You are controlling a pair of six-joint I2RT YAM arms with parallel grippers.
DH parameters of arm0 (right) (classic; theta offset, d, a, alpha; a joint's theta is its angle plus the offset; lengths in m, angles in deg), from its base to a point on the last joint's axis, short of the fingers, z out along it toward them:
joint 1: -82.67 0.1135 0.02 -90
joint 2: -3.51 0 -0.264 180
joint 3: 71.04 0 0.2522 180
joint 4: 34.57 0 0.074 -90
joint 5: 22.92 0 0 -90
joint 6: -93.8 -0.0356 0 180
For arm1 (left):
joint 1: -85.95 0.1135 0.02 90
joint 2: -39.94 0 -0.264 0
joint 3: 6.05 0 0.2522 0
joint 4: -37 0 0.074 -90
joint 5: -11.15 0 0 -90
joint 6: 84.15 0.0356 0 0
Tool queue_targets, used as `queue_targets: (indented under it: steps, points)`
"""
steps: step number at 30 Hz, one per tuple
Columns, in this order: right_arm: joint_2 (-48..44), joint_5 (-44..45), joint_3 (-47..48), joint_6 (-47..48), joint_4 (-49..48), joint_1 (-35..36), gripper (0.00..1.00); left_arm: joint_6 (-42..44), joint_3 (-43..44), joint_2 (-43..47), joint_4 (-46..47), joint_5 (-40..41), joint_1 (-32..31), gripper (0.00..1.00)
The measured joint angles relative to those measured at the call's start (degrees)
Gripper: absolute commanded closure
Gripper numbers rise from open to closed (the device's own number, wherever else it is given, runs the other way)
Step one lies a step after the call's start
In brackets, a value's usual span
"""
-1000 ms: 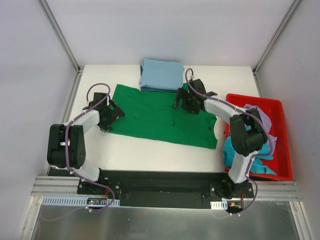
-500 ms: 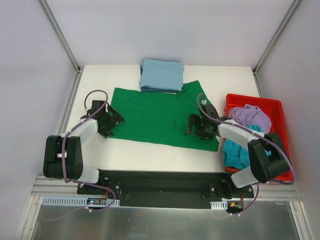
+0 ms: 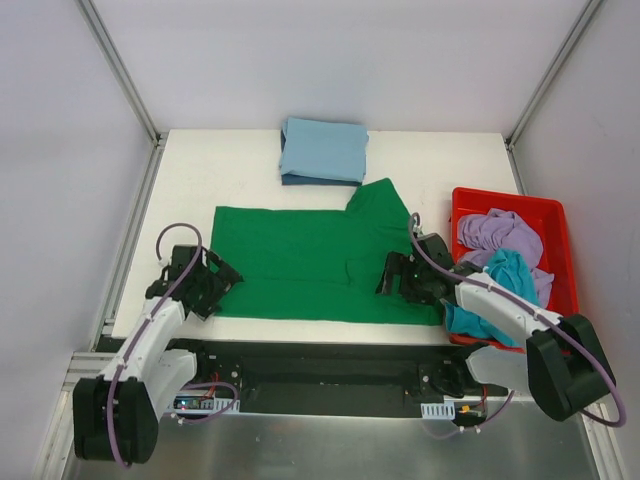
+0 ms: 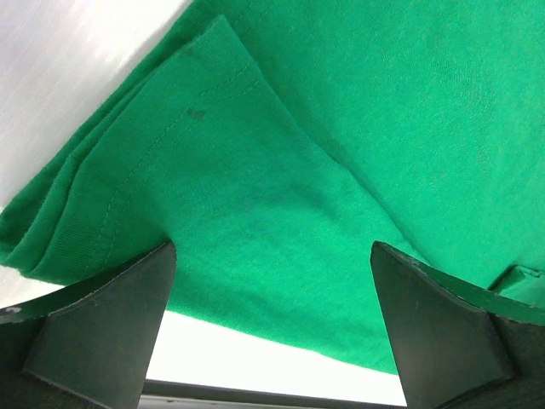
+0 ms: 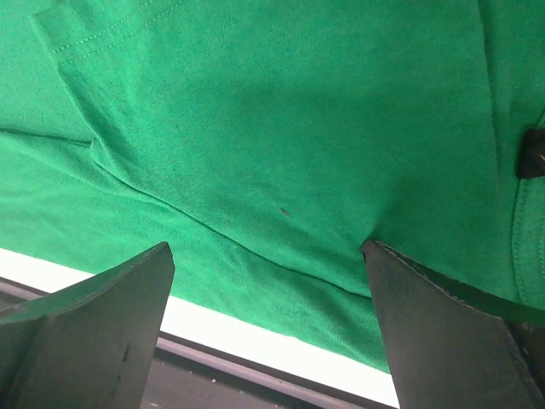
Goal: Fold and stack the t-shirts
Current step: Fold the flattened tshirt in 1/3 of the way
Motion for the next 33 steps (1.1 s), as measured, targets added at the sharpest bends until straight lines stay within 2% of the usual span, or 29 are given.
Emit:
queue_targets:
  steps: [6,20,24,30,33]
  points:
    - [-4.42,-1.38,-2.71,-0.17,1.16,0.48,0.04,-1.62,-2.29,7.98,-6.32,0.68,0.00,0.01]
    - [-10.01,-4.07,-5.03,-2.71,5.05,0.79,0.04,-5.70,-2.36,15.32,-16.11,4.17,0.00,0.01]
    - [-11.17,-4.02,-4.66,-2.38,6.78,0.79,0.04,-5.62,0.11,15.93,-19.06,5.18,0.00,0.01]
    - [-10.93,-0.48,5.18,1.11,9.40,0.76,0.04,-5.46,9.42,12.28,-19.54,7.76,0.00,0.01]
    - [-8.02,3.23,12.90,3.89,8.70,-0.02,0.04,-4.33,16.22,5.44,-17.70,9.42,0.00,0.01]
